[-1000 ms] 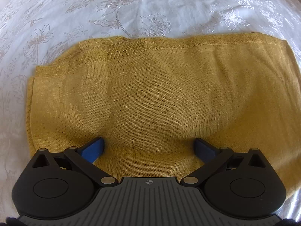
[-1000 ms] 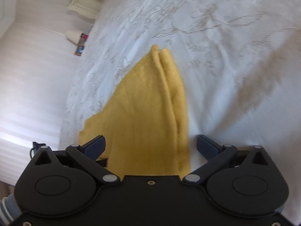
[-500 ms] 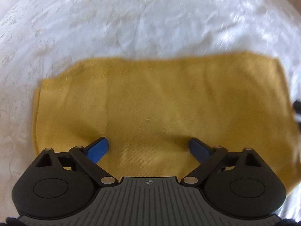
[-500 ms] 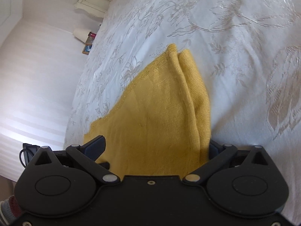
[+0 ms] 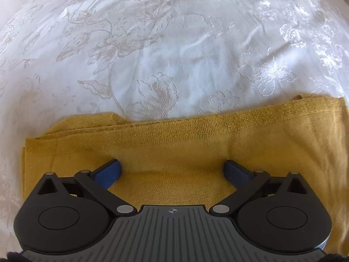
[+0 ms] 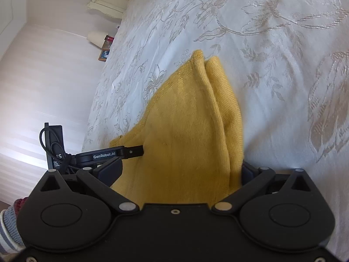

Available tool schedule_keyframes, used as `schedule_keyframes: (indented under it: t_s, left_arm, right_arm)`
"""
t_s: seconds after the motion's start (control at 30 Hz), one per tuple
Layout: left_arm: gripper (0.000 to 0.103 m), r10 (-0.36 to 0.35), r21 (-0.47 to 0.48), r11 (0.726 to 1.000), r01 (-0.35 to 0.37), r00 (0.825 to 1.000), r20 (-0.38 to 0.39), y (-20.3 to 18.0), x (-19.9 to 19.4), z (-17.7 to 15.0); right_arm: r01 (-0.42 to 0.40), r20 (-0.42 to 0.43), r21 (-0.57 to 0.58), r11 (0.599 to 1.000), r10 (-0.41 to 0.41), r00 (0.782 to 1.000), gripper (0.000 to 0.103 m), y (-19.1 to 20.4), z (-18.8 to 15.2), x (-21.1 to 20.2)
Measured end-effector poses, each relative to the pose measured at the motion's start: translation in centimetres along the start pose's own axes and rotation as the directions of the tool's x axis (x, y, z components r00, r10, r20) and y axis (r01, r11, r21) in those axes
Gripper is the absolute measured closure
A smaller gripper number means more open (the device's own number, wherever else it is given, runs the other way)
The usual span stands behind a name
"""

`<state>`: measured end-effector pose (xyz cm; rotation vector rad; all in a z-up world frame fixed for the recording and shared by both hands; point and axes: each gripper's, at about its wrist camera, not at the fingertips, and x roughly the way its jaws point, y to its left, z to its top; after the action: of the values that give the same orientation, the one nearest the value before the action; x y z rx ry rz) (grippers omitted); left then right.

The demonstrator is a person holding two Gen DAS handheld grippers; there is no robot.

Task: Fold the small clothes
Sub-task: 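Move the right gripper to the sweater's folded edge and grasp it, then lift the grasped edge with the right gripper and fold it over the sweater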

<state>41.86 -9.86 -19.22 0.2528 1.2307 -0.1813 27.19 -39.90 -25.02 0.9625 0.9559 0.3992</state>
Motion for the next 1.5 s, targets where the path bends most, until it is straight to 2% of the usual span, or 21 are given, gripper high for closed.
schedule_keyframes:
  t_s: [0.13, 0.2, 0.23, 0.27, 0.3, 0.33, 0.37, 0.4, 0.47, 0.7, 0.87, 1.2, 1.5]
  left_arm:
    - [0.001, -0.035, -0.028, 0.999, 0.036, 0.999, 0.033, 1.4, -2.5, -3.0]
    - [0.002, -0.038, -0.049, 0.998, 0.040, 0.999, 0.038, 2.2, -3.6, -5.1]
    - [0.002, -0.033, -0.059, 0.998, 0.035, 0.999, 0.037, 2.6, -4.0, -6.3]
    - [0.002, -0.026, -0.070, 0.997, 0.028, 0.999, 0.035, 3.2, -4.3, -7.5]
    - [0.002, -0.021, -0.081, 0.996, 0.024, 0.999, 0.030, 3.5, -4.8, -8.4]
    - [0.002, -0.018, -0.093, 0.995, 0.021, 0.999, 0.027, 3.8, -5.1, -9.4]
    - [0.002, -0.016, -0.107, 0.994, 0.019, 1.000, 0.025, 4.3, -5.5, -10.4]
    - [0.002, -0.015, -0.118, 0.993, 0.017, 1.000, 0.023, 4.8, -5.8, -11.1]
    - [0.002, -0.012, -0.136, 0.991, 0.015, 1.000, 0.018, 5.6, -6.2, -12.1]
    - [0.002, -0.026, -0.170, 0.985, 0.037, 0.998, 0.065, 8.3, -8.5, -13.5]
    - [0.002, -0.061, -0.180, 0.981, 0.077, 0.994, 0.094, 10.0, -8.9, -14.3]
    - [0.002, -0.077, -0.204, 0.974, 0.100, 0.990, 0.120, 15.3, -10.4, -17.6]
    - [0.002, -0.059, -0.263, 0.961, 0.085, 0.993, 0.106, 21.5, -10.9, -19.8]
  right_arm:
    - [-0.017, -0.029, -0.010, 1.000, 0.017, 0.999, 0.002, -0.4, 0.0, -0.5]
    - [-0.003, -0.050, -0.016, 1.000, 0.002, 0.999, 0.010, -0.3, -0.1, -0.8]
    - [0.008, -0.059, -0.016, 1.000, -0.009, 0.998, 0.020, -0.2, -0.2, -1.0]
    - [0.015, -0.070, -0.012, 1.000, -0.016, 0.997, 0.034, -0.2, -0.3, -1.1]
    - [0.025, -0.080, -0.005, 1.000, -0.026, 0.996, 0.041, -0.1, -0.5, -1.2]
    - [0.041, -0.089, -0.005, 0.999, -0.041, 0.995, 0.054, -0.2, -0.6, -1.3]
    - [0.061, -0.098, -0.012, 0.998, -0.062, 0.993, 0.060, -0.1, -0.8, -1.3]
    - [0.082, -0.105, -0.022, 0.996, -0.084, 0.991, 0.071, 0.2, -0.9, -1.3]
    - [0.109, -0.103, -0.036, 0.993, -0.112, 0.988, 0.076, 0.9, -1.1, -1.4]
    - [0.174, -0.072, -0.115, 0.978, -0.183, 0.980, 0.077, 7.2, -1.1, -1.1]
    - [0.184, -0.074, -0.141, 0.973, -0.196, 0.978, 0.077, 11.4, -1.5, 0.1]
    - [0.175, -0.078, -0.185, 0.967, -0.192, 0.978, 0.077, 18.5, -3.9, 5.4]
    - [0.194, -0.110, -0.217, 0.957, -0.222, 0.969, 0.079, 22.0, -7.6, 11.7]
